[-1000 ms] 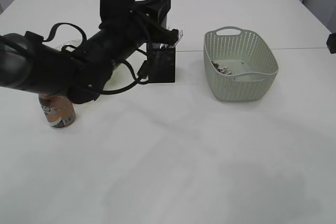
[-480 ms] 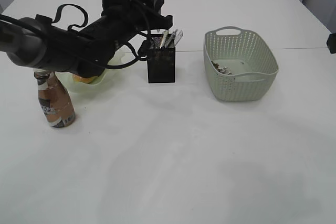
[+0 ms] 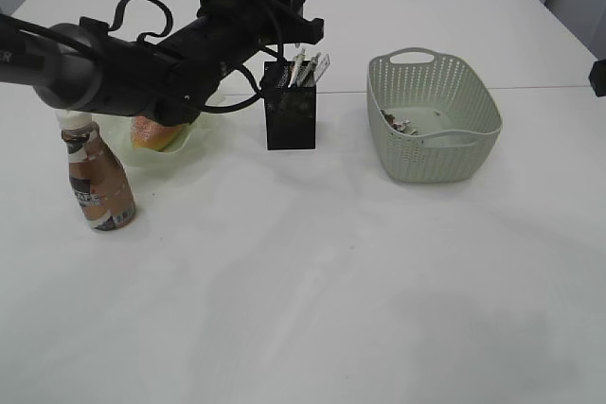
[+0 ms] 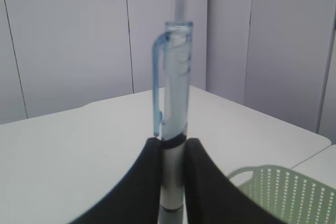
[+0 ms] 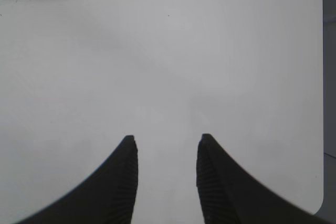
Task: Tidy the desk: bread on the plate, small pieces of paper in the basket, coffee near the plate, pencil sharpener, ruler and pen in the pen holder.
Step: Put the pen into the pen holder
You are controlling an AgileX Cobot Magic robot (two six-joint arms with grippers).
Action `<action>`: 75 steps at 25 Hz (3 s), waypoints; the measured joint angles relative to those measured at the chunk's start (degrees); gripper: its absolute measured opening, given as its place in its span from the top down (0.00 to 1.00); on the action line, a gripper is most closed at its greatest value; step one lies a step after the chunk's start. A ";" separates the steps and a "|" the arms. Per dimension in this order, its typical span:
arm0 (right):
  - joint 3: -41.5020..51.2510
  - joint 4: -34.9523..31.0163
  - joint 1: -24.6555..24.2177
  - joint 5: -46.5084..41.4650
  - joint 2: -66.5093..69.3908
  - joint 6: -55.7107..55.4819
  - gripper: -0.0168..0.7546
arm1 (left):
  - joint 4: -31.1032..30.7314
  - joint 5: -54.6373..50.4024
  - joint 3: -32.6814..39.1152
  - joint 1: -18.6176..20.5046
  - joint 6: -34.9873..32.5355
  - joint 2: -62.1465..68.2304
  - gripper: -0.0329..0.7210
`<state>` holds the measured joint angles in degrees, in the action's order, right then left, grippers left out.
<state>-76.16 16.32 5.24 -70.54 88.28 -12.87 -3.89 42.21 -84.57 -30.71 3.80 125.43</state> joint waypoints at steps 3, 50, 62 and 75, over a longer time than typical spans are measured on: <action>0.00 0.00 0.00 0.00 0.00 0.00 0.58 | -0.50 -1.53 -1.77 0.00 0.00 0.98 0.87; 0.00 5.19 0.00 0.00 0.00 0.00 0.58 | -0.77 -11.15 -8.38 2.35 0.09 8.86 0.87; 0.00 5.19 0.00 0.00 0.00 0.00 0.58 | 0.98 -14.86 -8.38 2.35 0.09 8.86 0.87; 0.00 5.19 0.00 0.00 0.00 0.00 0.58 | 1.42 -14.96 -8.49 2.35 0.09 8.86 0.78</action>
<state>-76.16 21.51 5.24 -70.54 88.28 -12.87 -2.48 27.25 -93.06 -28.36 3.89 134.29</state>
